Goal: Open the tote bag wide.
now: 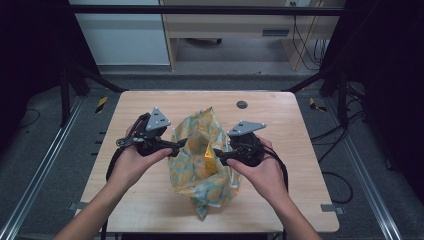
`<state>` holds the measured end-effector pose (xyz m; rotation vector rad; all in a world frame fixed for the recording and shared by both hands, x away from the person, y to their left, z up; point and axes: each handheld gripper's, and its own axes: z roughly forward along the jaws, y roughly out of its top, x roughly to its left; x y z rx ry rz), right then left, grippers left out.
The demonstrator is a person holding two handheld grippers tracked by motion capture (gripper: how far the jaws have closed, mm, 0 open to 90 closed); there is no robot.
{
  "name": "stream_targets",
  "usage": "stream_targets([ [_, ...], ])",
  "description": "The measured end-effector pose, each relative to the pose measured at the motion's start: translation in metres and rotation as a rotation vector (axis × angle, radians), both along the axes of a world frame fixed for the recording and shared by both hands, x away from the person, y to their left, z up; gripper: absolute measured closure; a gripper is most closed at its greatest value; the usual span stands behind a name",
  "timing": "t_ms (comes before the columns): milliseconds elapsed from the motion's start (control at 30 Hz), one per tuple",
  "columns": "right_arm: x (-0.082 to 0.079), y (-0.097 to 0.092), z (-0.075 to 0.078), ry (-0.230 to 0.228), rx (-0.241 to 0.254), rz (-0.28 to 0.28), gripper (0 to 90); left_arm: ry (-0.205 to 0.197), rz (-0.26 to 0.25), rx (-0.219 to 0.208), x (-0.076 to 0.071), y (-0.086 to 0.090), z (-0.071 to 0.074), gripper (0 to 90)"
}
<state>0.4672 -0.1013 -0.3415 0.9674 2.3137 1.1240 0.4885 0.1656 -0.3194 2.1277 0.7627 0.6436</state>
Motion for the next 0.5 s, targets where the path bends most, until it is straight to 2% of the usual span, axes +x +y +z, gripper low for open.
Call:
stream_targets([
  [500,0.001,0.008,-0.013,0.019,-0.028,0.010,36.1,0.031,-0.007,0.029,0.005,-0.005,-0.011,16.2],
])
